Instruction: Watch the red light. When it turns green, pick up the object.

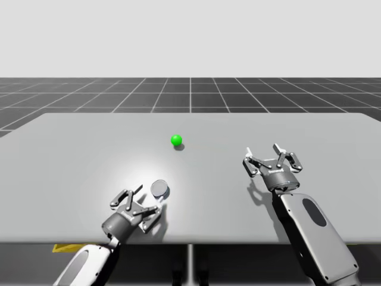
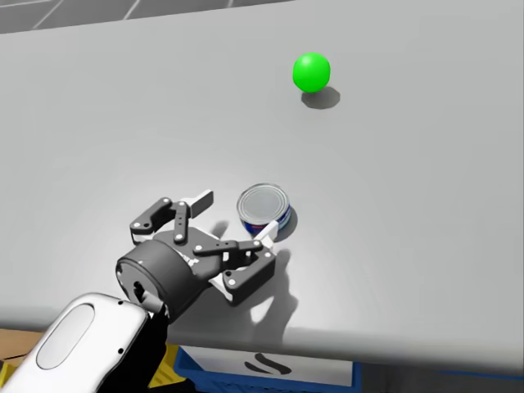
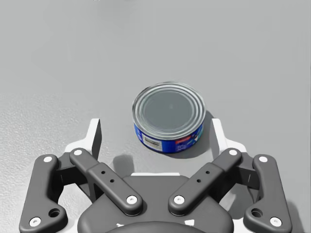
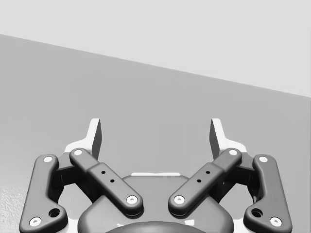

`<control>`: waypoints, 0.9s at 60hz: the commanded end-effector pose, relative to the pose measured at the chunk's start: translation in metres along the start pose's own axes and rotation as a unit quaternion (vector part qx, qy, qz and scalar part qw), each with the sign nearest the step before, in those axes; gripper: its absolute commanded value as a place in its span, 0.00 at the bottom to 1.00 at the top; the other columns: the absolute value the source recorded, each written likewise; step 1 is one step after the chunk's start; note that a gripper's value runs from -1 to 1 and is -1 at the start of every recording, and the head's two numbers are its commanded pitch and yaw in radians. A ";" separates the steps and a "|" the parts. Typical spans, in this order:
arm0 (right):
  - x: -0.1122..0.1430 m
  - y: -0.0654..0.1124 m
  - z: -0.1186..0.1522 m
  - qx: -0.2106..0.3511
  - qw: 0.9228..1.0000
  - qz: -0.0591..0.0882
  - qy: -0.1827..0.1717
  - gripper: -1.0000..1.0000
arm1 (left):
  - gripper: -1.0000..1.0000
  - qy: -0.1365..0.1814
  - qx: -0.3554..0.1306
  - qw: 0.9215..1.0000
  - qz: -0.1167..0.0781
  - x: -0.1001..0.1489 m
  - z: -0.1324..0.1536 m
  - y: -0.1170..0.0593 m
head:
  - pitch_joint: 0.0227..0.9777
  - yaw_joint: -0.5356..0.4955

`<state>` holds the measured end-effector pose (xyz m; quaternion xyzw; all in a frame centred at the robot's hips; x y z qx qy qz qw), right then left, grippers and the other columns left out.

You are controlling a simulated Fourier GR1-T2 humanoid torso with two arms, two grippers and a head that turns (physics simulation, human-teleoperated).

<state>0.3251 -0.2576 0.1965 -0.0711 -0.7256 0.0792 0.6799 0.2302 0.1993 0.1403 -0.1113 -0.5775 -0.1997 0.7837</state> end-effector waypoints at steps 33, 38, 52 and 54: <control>0.003 -0.001 0.001 -0.002 1.000 0.003 -0.011 0.00 | 0.03 0.047 -0.015 0.999 0.001 -0.007 -0.049 -0.006 | 0.91 0.72; 0.003 -0.001 0.001 -0.002 1.000 0.003 -0.011 0.00 | 0.94 0.047 -0.015 0.999 0.003 -0.008 -0.048 -0.006 | 0.90 0.73; 0.004 -0.001 0.002 -0.003 1.000 0.003 -0.012 0.00 | 1.00 0.047 -0.022 0.999 0.001 -0.010 -0.045 -0.008 | 0.82 0.74; 0.004 -0.001 0.002 -0.004 1.000 0.003 -0.012 0.00 | 1.00 0.047 -0.022 0.999 0.001 -0.010 -0.045 -0.008 | 0.77 0.74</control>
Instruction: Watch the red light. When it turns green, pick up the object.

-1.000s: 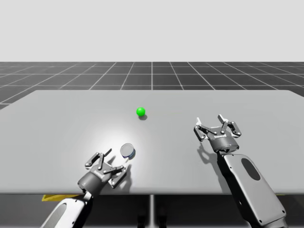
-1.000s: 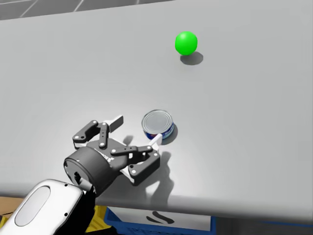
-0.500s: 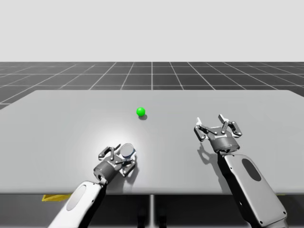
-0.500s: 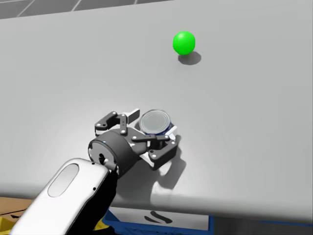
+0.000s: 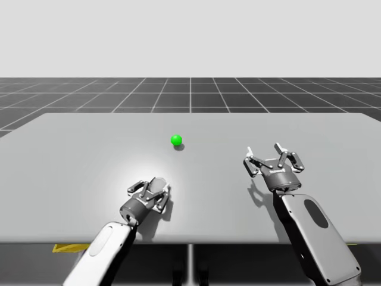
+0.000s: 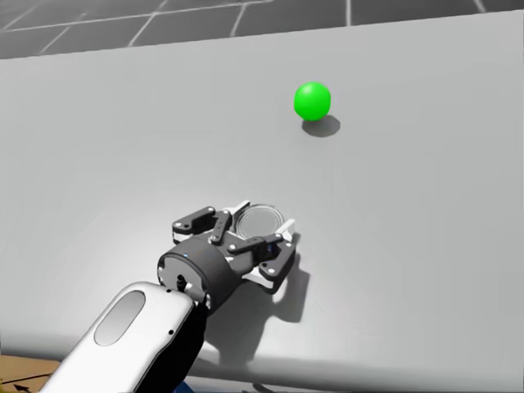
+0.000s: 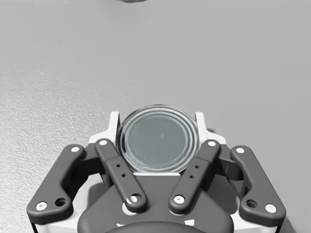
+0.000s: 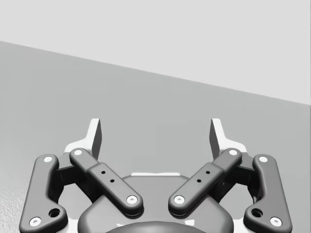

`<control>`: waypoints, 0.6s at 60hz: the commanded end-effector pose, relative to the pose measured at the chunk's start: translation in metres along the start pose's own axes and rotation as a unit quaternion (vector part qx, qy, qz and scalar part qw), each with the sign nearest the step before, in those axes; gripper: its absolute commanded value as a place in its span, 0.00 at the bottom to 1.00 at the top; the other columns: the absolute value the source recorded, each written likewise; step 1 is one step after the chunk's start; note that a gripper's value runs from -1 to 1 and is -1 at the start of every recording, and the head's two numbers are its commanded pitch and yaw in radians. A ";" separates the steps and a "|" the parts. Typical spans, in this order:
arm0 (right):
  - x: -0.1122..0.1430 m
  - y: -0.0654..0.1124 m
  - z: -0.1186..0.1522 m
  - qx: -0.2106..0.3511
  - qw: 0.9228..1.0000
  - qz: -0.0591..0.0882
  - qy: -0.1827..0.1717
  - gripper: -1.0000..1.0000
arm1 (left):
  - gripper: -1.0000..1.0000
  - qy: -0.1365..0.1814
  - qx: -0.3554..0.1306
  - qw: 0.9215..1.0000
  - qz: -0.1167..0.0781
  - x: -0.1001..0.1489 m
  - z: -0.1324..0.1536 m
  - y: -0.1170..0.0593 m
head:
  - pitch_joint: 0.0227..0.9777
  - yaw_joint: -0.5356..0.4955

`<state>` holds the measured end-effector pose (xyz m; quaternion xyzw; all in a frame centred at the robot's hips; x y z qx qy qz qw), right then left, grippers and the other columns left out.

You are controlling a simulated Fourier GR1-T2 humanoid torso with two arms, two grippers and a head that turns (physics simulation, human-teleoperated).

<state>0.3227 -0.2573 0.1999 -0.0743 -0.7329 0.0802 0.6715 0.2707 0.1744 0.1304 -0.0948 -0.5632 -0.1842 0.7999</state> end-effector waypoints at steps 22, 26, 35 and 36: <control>-0.001 0.000 -0.001 -0.002 1.000 0.001 0.001 0.00 | 1.00 0.028 -0.046 0.999 -0.009 -0.019 0.003 -0.004 | 0.46 0.76; -0.001 0.000 -0.001 -0.002 1.000 0.002 0.001 0.00 | 1.00 0.027 -0.048 0.998 -0.006 -0.019 0.003 -0.004 | 0.43 0.76; -0.002 0.000 -0.001 -0.003 1.000 0.004 0.001 0.00 | 1.00 0.017 -0.052 0.999 0.004 -0.008 0.006 -0.003 | 0.42 0.76; -0.002 0.000 -0.001 -0.003 1.000 0.004 0.001 0.00 | 1.00 0.015 -0.051 0.999 0.003 -0.007 0.007 -0.003 | 0.42 0.76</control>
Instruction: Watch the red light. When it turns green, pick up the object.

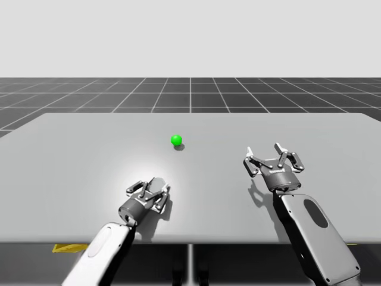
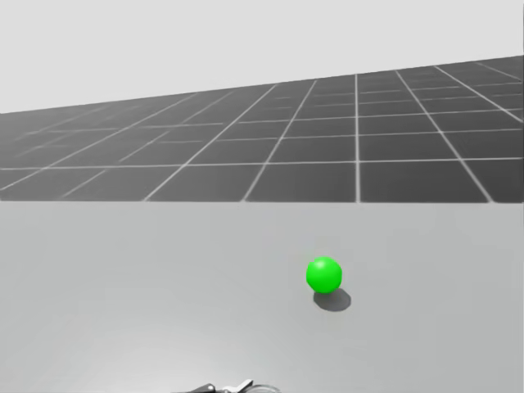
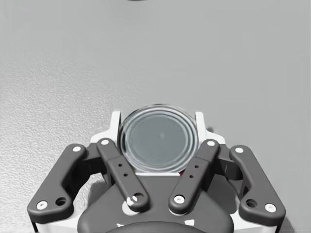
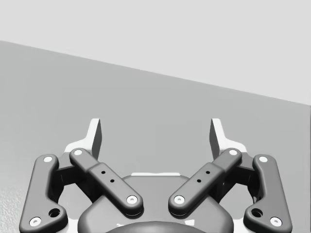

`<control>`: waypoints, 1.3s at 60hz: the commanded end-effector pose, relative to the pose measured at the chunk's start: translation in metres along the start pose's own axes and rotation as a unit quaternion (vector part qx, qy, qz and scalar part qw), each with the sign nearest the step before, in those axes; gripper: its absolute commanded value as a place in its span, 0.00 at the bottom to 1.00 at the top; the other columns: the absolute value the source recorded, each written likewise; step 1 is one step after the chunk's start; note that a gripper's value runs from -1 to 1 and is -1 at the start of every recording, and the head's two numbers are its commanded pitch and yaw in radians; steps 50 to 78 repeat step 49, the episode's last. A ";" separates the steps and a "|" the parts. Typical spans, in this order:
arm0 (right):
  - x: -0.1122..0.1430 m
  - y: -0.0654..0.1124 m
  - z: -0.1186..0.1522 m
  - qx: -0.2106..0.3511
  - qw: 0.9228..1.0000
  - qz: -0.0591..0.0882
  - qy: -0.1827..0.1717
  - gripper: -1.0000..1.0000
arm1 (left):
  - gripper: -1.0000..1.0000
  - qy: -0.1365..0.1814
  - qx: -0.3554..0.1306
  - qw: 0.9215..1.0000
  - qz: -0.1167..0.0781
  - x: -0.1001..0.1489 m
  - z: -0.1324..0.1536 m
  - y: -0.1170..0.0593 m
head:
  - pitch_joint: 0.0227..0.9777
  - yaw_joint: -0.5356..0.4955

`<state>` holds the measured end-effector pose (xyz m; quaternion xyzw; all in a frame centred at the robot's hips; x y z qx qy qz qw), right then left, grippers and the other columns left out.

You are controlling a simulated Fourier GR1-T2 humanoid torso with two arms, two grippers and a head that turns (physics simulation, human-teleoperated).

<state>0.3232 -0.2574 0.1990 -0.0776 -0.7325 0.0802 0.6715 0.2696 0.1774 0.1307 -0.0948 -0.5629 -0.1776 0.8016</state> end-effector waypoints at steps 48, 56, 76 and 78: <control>-0.002 0.000 -0.002 0.000 1.000 0.006 -0.001 0.00 | 1.00 -0.199 0.006 0.977 -0.072 0.171 0.087 0.037 | 0.42 0.76; -0.002 0.000 -0.002 0.001 1.000 0.006 -0.001 0.00 | 1.00 -0.205 0.007 0.976 -0.076 0.176 0.090 0.037 | 0.42 0.76; -0.002 0.000 -0.002 0.001 1.000 0.006 -0.001 0.00 | 1.00 -0.205 0.007 0.976 -0.076 0.176 0.090 0.037 | 0.42 0.76; -0.002 0.000 -0.002 0.001 1.000 0.006 -0.001 0.00 | 1.00 -0.205 0.007 0.976 -0.076 0.176 0.090 0.037 | 0.42 0.76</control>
